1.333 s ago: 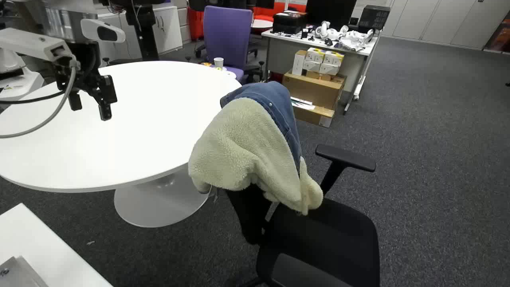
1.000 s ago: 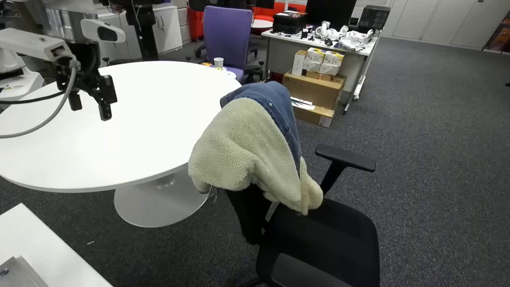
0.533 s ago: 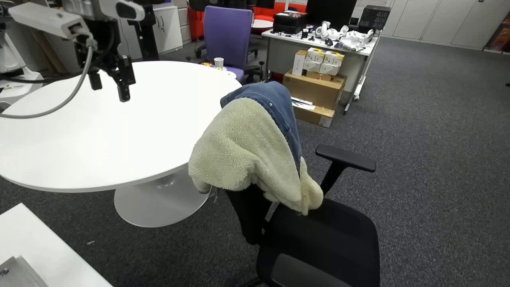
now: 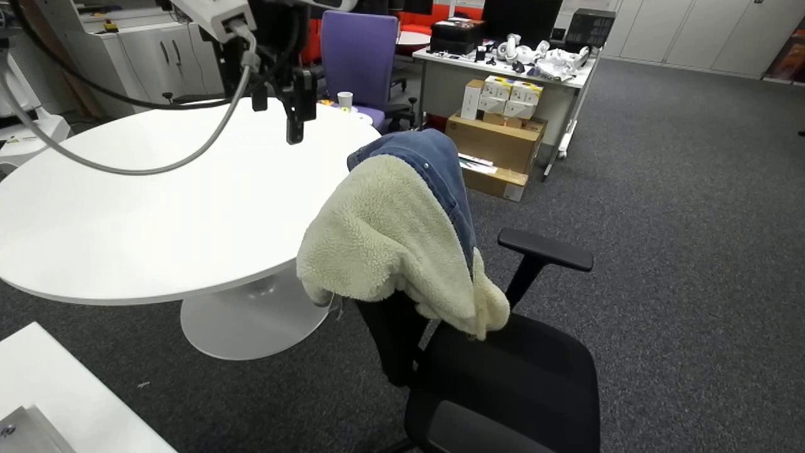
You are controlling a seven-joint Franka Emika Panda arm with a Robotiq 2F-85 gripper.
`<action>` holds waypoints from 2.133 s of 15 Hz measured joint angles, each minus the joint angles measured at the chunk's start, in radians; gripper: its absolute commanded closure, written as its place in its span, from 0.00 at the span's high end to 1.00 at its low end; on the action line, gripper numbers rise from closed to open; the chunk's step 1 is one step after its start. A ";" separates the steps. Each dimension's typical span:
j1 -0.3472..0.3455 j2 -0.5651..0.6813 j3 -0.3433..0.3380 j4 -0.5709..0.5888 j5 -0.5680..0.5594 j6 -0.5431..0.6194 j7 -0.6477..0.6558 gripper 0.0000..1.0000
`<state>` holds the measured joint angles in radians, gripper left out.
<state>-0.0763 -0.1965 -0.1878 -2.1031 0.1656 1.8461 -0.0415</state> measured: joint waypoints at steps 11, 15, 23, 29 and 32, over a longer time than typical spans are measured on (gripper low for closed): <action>-0.006 0.022 0.022 0.012 0.006 0.003 0.015 1.00; -0.037 0.089 -0.008 0.099 0.055 0.001 0.044 1.00; -0.151 0.358 -0.076 0.410 0.214 -0.045 0.194 1.00; -0.265 0.606 -0.081 0.670 0.371 -0.176 0.355 1.00; -0.313 0.722 -0.074 0.782 0.431 -0.227 0.427 1.00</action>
<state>-0.3897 0.5252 -0.2617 -1.3212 0.5969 1.6187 0.3858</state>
